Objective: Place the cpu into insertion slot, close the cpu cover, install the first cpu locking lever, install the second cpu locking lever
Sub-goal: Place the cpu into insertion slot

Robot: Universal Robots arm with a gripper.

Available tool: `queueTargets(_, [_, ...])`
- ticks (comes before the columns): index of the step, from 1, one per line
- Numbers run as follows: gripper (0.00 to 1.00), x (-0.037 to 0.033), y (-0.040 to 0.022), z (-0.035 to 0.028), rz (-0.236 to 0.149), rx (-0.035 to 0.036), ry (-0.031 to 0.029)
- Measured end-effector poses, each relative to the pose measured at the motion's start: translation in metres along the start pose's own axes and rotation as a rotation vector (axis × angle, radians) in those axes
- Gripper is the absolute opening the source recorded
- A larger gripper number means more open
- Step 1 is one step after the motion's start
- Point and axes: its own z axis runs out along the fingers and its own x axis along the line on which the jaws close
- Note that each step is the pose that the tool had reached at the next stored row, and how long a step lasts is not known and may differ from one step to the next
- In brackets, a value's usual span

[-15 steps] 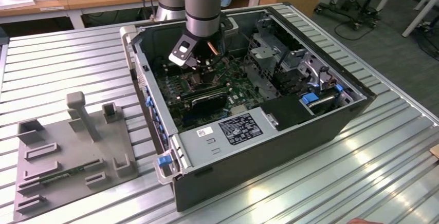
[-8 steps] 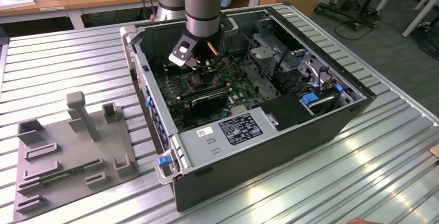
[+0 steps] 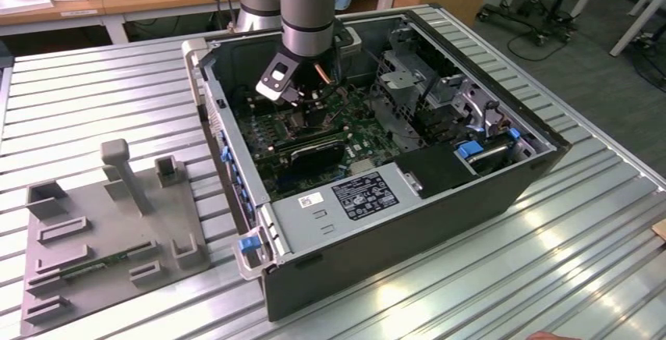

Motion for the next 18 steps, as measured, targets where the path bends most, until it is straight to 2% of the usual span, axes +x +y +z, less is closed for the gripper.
queueTargets(18, [0.54, -0.0001, -0.0001, 0.0008, 0.0, 0.0, 0.0])
